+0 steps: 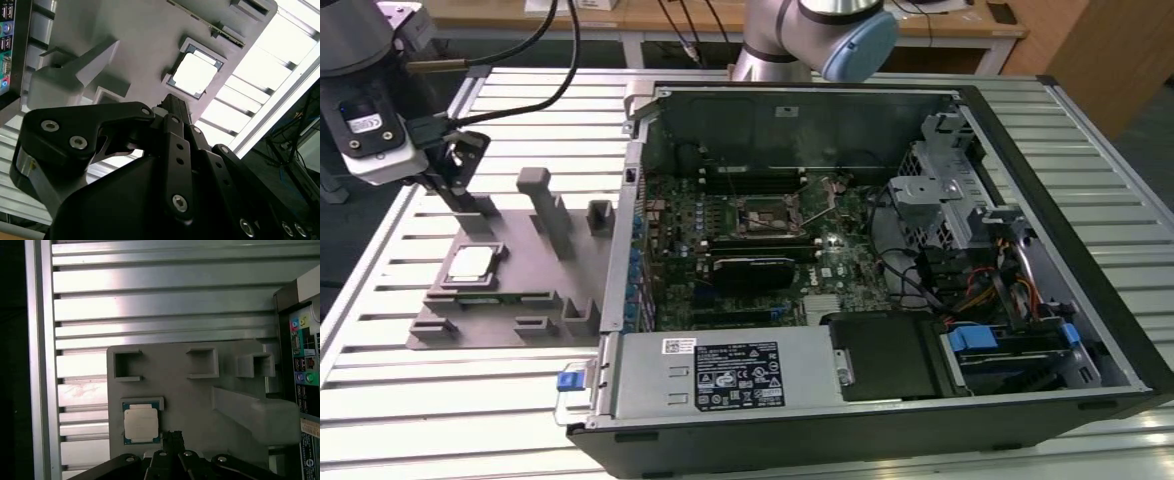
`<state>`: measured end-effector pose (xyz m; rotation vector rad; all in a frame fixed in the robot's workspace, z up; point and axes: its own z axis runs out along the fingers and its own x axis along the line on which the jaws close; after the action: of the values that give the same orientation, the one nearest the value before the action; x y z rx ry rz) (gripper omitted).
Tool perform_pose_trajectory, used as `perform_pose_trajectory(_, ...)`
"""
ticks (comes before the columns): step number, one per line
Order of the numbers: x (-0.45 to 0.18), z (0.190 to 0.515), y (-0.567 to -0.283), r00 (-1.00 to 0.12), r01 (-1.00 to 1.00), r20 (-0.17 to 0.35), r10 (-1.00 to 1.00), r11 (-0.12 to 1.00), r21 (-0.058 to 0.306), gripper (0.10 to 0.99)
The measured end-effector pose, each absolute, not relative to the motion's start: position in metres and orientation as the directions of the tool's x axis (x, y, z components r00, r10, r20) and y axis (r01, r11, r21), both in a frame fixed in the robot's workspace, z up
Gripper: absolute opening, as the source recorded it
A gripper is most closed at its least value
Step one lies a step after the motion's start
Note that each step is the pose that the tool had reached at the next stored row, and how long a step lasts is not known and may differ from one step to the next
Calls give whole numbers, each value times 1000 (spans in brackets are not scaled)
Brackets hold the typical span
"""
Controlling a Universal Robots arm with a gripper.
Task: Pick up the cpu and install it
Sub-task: 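Pick up the cpu and move it towards the insertion slot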
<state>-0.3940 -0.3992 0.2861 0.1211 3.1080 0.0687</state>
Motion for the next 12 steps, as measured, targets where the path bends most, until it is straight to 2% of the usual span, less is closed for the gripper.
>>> perform_pose_trajectory(12,-404,264,-403,-997,77,-29,79,996,45,106)
